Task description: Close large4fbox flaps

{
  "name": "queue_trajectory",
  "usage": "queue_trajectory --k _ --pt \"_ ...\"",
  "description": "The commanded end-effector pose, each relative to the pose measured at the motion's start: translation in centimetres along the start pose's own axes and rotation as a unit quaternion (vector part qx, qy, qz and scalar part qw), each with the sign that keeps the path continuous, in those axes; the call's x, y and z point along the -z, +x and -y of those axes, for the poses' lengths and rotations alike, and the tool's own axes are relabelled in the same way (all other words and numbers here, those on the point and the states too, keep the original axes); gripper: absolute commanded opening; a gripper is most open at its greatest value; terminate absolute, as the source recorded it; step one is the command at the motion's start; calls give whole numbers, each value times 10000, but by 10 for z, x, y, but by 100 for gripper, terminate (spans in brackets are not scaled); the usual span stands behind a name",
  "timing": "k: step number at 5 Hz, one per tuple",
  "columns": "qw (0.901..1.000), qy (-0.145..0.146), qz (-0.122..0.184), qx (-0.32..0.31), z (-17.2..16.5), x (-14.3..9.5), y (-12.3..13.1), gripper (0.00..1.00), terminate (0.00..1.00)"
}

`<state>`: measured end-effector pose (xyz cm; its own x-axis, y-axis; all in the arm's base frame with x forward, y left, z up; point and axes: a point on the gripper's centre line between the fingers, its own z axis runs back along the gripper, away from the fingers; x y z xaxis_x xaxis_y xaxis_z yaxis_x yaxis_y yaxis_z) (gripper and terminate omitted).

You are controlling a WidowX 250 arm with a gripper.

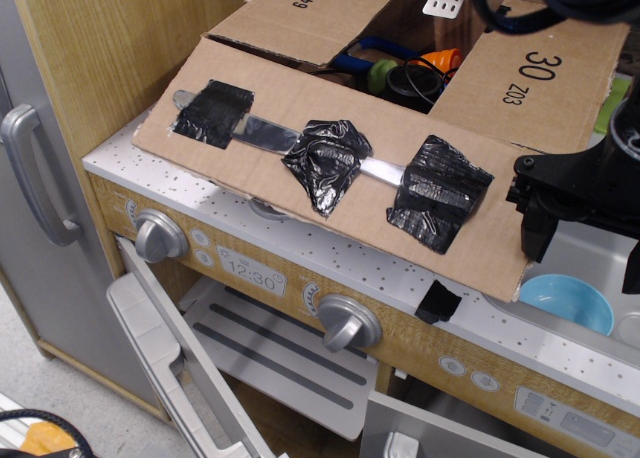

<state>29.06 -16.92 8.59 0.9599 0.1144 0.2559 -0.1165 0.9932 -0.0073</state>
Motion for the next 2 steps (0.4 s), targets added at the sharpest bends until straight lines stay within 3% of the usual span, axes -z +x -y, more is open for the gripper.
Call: queue_trajectory --k 1,2 --pt "9990 -14 412 -178 9 9 5 100 0" --pt "9970 299 491 -521 34 8 -2 100 0"
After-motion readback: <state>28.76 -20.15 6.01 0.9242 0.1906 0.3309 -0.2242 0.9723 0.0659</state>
